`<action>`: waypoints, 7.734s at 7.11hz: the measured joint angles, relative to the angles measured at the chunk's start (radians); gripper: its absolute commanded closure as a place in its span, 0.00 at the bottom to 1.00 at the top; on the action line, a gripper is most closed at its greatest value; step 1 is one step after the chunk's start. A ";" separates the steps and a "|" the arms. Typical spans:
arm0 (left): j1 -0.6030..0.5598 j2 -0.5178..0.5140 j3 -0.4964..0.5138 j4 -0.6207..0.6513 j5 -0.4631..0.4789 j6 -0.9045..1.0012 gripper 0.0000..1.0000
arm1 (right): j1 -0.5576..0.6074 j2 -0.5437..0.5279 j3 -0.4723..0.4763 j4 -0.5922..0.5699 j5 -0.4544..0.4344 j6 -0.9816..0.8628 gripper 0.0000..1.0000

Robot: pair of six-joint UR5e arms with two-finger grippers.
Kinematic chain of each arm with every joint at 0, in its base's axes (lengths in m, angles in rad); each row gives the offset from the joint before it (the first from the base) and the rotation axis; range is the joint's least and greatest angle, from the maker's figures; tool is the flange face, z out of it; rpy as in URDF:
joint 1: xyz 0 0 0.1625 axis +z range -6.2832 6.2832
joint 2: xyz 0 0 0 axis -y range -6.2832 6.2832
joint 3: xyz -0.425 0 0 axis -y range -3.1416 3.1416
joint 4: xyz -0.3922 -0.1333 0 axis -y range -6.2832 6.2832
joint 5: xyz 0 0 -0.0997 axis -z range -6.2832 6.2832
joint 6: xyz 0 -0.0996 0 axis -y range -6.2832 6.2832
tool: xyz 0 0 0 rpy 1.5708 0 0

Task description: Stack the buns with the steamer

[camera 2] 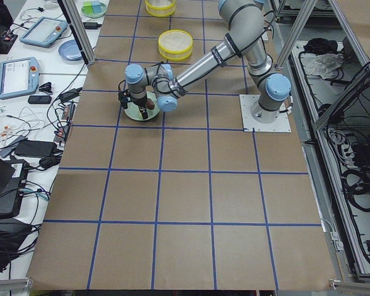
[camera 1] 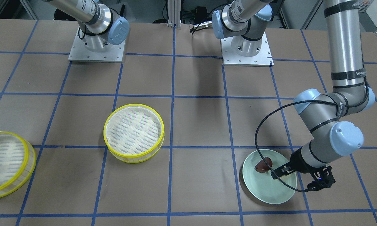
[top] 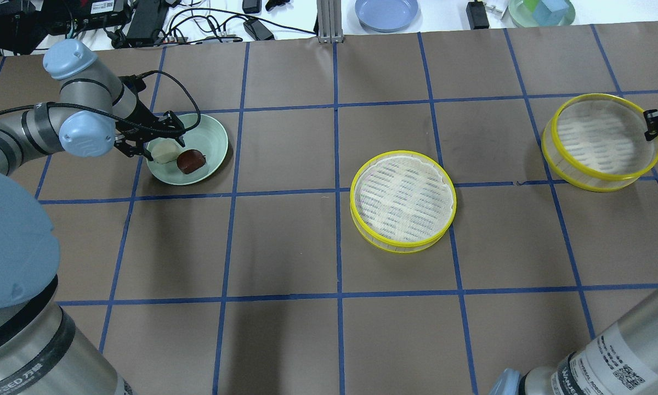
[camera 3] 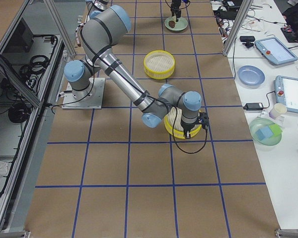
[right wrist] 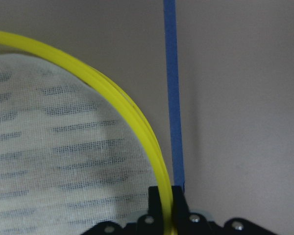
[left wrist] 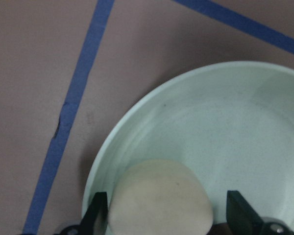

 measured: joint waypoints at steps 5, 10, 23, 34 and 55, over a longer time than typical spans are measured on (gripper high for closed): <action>-0.004 0.030 0.043 -0.033 0.006 0.006 1.00 | 0.006 -0.135 0.001 0.138 -0.036 0.036 1.00; -0.260 0.158 0.092 -0.162 -0.028 -0.369 1.00 | 0.013 -0.209 0.001 0.229 -0.036 0.137 1.00; -0.718 0.091 0.005 -0.015 -0.197 -0.668 0.00 | 0.153 -0.353 0.086 0.329 0.003 0.338 1.00; -0.292 0.235 0.025 -0.220 -0.006 0.071 0.00 | 0.606 -0.440 0.233 0.309 -0.008 0.692 1.00; -0.109 0.088 0.029 -0.097 0.080 0.566 1.00 | 0.653 -0.409 0.372 0.211 0.017 0.733 0.00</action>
